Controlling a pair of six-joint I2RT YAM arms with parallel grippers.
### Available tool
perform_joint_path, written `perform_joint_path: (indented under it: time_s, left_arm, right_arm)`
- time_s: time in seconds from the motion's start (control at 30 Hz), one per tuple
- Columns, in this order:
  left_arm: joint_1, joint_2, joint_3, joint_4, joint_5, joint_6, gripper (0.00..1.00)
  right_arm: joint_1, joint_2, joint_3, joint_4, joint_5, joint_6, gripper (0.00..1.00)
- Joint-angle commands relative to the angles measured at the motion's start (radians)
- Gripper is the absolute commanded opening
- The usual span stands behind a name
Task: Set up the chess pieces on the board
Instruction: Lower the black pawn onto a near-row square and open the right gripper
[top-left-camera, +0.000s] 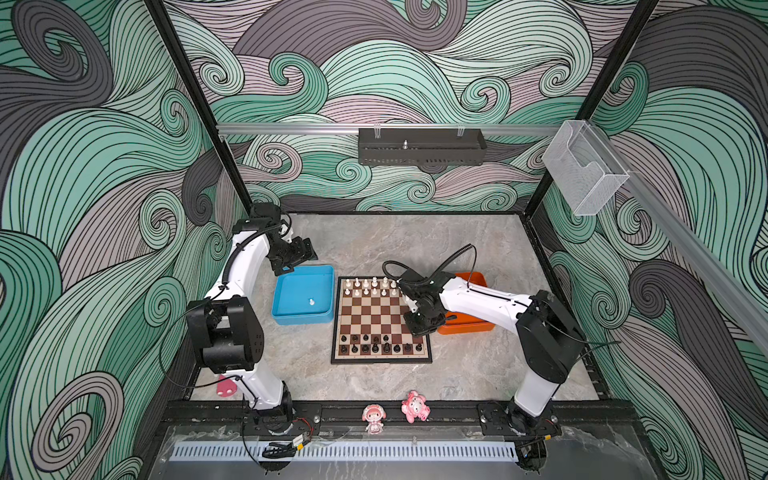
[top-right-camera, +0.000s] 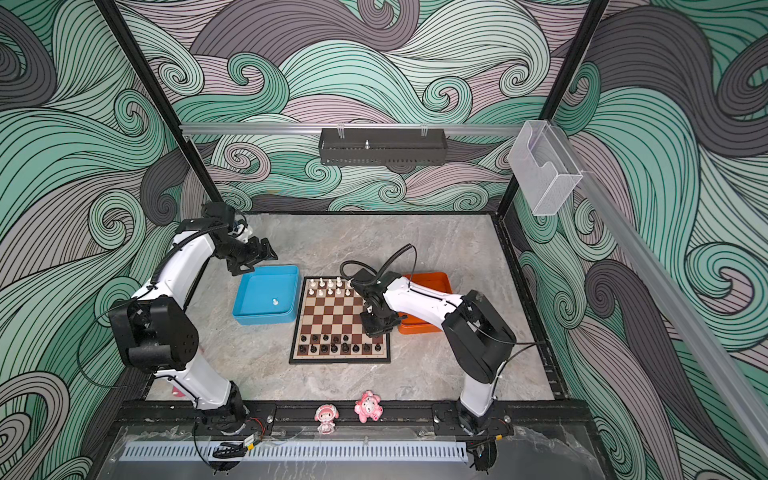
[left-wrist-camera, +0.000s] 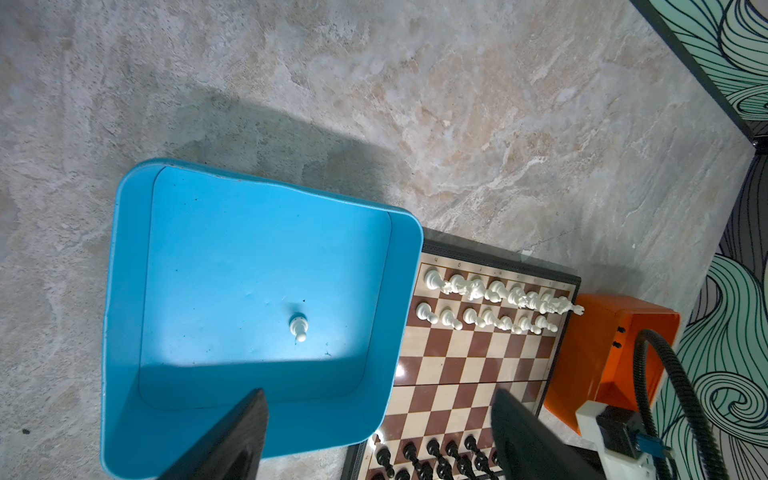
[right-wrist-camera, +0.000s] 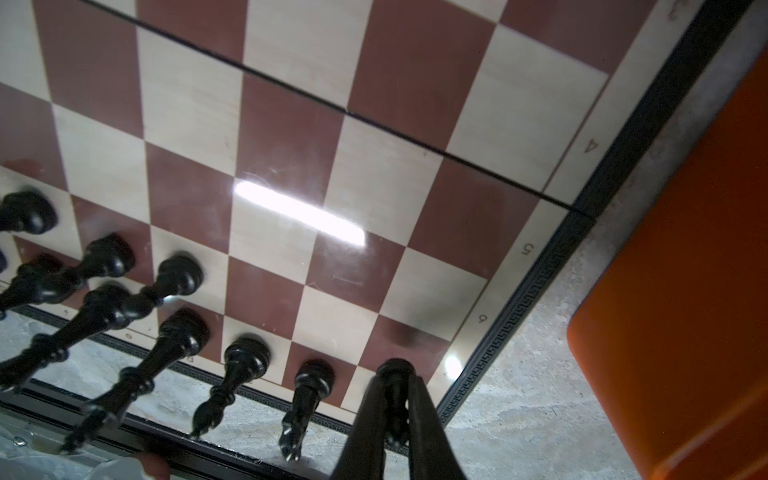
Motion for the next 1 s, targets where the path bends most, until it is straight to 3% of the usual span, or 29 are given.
perform_joint_path:
  time_s: [0.0, 0.67, 0.97]
  left_arm:
    - [0.0, 0.008, 0.0, -0.002, 0.016, 0.01, 0.87]
    - [0.0, 0.027, 0.0, 0.007, 0.023, 0.009, 0.87]
    - [0.0, 0.026, -0.004, 0.01, 0.022, 0.009, 0.87]
  right_arm:
    - [0.006, 0.019, -0.016, -0.009, 0.0, 0.016, 0.13]
    - [0.007, 0.033, -0.009, -0.016, -0.009, 0.014, 0.14]
    - [0.008, 0.036, 0.002, -0.016, -0.013, 0.011, 0.2]
